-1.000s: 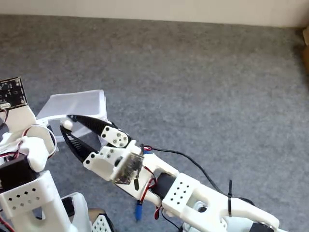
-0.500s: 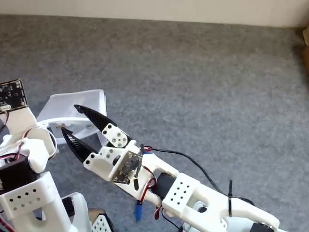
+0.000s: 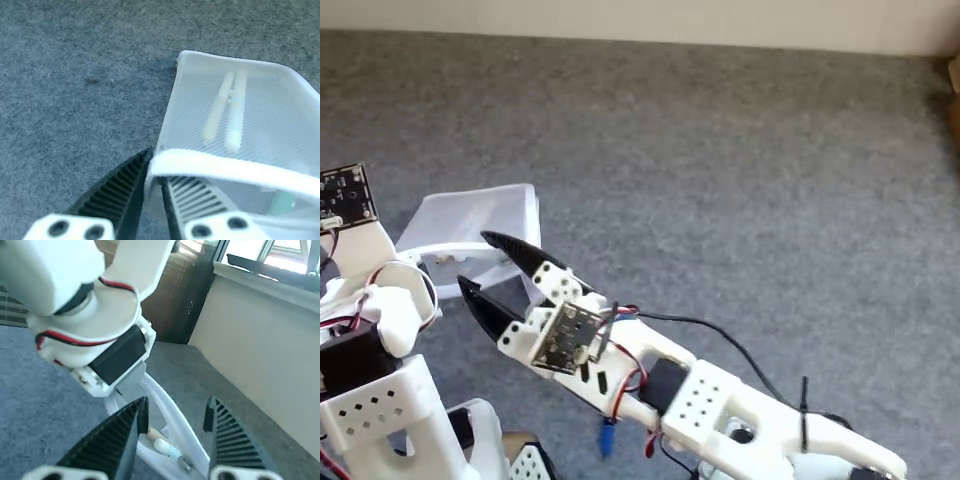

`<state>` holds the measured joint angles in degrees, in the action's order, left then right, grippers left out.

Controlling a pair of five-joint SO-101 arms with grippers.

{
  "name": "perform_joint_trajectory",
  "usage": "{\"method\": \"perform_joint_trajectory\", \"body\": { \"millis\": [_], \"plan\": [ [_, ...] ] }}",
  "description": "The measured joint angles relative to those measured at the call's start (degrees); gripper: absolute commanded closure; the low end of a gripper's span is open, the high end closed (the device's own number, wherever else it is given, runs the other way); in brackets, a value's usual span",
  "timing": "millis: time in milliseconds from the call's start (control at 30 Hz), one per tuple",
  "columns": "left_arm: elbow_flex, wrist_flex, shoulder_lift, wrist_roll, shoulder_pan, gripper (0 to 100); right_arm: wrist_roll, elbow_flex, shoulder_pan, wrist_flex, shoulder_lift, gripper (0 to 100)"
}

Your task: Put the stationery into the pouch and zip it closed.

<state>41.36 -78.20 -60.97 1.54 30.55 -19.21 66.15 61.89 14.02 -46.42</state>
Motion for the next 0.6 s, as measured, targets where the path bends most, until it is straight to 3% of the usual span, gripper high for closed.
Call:
{"method": "perform_joint_trajectory", "body": {
  "millis": [167,600],
  "plan": [
    [0.0,0.0,0.09,0.0,0.0,99,0.18,-2.9,0.0,-16.0,-8.35,82.5],
    [0.0,0.0,0.26,0.0,0.0,99,18.29,-19.96,-2.64,-52.48,-10.99,82.5]
  ]
}}
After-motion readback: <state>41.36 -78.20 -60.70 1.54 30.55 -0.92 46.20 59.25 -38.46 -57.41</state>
